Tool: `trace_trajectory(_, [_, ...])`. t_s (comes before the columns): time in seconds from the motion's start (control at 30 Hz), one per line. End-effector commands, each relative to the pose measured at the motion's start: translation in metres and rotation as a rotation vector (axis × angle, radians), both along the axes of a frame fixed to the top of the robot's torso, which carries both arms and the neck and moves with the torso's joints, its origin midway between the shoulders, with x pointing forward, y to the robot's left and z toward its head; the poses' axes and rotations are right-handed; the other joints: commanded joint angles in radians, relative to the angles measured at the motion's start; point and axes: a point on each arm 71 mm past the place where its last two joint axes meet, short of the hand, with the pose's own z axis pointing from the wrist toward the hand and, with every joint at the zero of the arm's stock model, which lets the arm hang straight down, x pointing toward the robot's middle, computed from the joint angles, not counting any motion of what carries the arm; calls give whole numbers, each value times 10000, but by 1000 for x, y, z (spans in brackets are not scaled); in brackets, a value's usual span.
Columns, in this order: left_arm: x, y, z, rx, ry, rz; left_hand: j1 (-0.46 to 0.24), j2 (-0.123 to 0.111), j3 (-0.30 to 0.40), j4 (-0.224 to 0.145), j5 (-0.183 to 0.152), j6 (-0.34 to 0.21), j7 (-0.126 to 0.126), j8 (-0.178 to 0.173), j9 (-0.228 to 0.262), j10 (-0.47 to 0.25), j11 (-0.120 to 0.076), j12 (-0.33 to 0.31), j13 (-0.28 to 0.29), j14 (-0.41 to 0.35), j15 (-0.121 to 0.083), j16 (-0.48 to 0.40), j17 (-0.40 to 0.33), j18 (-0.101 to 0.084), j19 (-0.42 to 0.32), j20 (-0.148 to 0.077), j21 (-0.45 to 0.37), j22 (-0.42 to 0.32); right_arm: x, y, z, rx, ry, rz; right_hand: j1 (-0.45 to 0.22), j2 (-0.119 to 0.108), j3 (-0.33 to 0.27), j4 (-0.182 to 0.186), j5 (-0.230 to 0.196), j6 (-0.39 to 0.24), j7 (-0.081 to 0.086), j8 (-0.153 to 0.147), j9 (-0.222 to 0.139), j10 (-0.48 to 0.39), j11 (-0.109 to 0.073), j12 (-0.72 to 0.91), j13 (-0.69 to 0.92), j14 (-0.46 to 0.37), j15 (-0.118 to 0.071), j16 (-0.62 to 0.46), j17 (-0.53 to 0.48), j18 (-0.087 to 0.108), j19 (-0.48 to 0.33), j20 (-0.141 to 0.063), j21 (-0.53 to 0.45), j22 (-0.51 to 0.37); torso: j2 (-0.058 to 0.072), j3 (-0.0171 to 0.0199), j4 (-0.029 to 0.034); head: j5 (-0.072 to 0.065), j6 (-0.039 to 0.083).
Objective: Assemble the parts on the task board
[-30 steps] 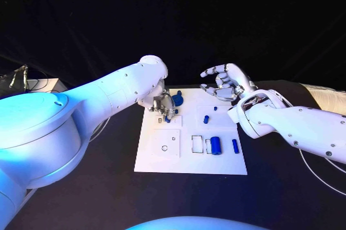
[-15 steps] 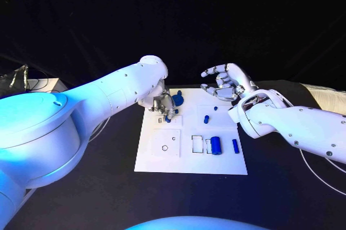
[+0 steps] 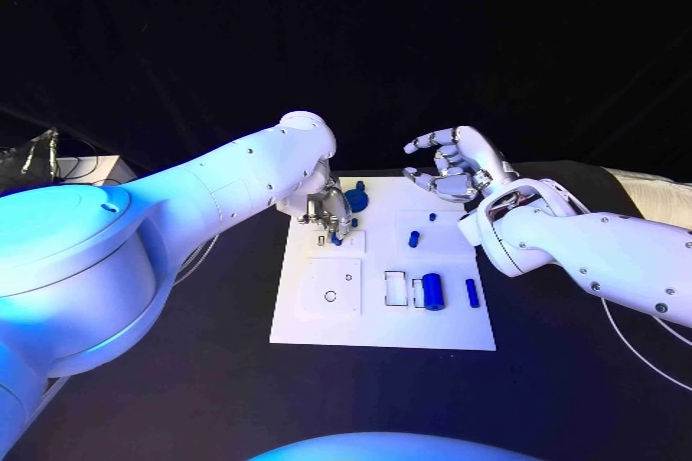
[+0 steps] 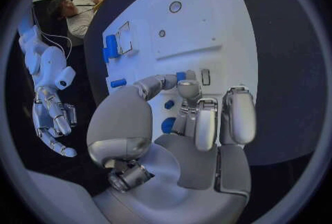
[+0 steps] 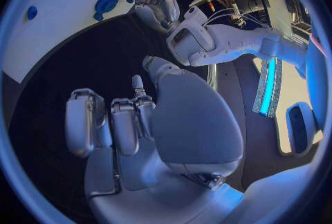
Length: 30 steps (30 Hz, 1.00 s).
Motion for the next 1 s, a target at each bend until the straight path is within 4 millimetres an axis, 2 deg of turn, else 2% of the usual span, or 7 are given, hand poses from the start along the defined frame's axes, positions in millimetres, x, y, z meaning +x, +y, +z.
trace_trajectory(0.03, [-3, 0, -7, 124, 173, -17, -111, -49, 12, -132, -65, 686, -752, 199, 130, 438, -389, 10, 17, 1025, -71, 34, 2634, -118, -15, -12, -44, -11, 0, 1, 0, -74, -41, 119, -13, -94, 58, -24, 40, -1, 27, -34, -11, -75, 4, -30, 1352, 734, -28, -33, 1292, 83, 76, -58, -34, 1103, 9, 8, -17, 17, 14])
trace_trajectory(0.27, [-2, 2, -7, 150, 122, 64, -172, -68, -386, 86, -210, 678, -778, 217, 106, 433, -406, 22, 22, 1025, -84, 34, 2634, -115, -16, -24, -66, -27, 0, 0, 0, -77, -38, 108, -13, -94, 58, -24, 40, -1, 27, -34, -11, -75, 4, -30, 1352, 734, -28, -33, 1292, 83, 76, -58, -34, 1103, 21, 14, -20, 43, 25])
trace_trajectory(0.43, [-1, 3, -7, 144, 19, 158, -319, -21, -757, 465, -306, 701, -788, 208, 45, 422, -410, 35, 22, 1025, -92, 34, 2634, -119, 1, -33, -71, -16, 0, 0, 0, -78, -38, 102, -13, -94, 58, -24, 40, -1, 27, -34, -11, -75, 4, -30, 1352, 734, -28, -33, 1292, 83, 76, -58, -34, 1103, 23, 12, -22, 37, 27])
trace_trajectory(0.5, [-1, 4, -7, 155, -25, 190, -327, -23, -786, 491, -312, 700, -788, 206, 39, 420, -411, 36, 22, 1025, -92, 34, 2634, -119, 2, -34, -72, -17, 0, 0, 0, -77, -37, 108, -31, -102, 68, -26, 42, -10, 28, -44, -12, -77, 4, -34, 1348, 731, -28, -42, 1276, 83, 76, -58, -40, 1100, 24, 13, -25, 36, 29])
trace_trajectory(0.73, [1, 5, -7, 184, -174, 313, -536, -139, -1420, 1037, -489, 737, -794, 179, -62, 384, -411, 35, -7, 1025, -96, 34, 2634, -121, 14, -40, -89, -18, 0, -1, 0, -71, -48, 128, -78, -141, 69, -28, 58, -19, 28, -60, -13, -85, 5, -46, 1336, 723, -27, -59, 1243, 92, 62, -57, -86, 1071, 15, 10, -18, 35, 30])
trace_trajectory(0.93, [1, 6, -7, 236, -227, 331, -434, -183, -1859, 1409, -1217, 759, -803, 140, -170, 355, -416, 34, -31, 1025, -100, 34, 2634, -123, 26, -45, -101, -10, 0, -1, 0, -70, -49, 133, -78, -141, 69, -28, 58, -19, 28, -60, -13, -85, 5, -46, 1336, 723, -27, -59, 1243, 92, 62, -57, -86, 1071, 18, 8, -16, 42, 27])
trace_trajectory(1.0, [1, 7, -7, 257, -223, 331, -414, -221, -2034, 1614, -1810, 776, -797, 125, -221, 344, -409, 32, -46, 1025, -94, 34, 2634, -121, 23, -41, -114, -19, 0, -1, 0, -72, -47, 130, -78, -141, 69, -28, 58, -19, 28, -60, -13, -85, 5, -46, 1336, 723, -27, -59, 1243, 92, 62, -57, -86, 1071, 17, 9, -22, 51, 28])
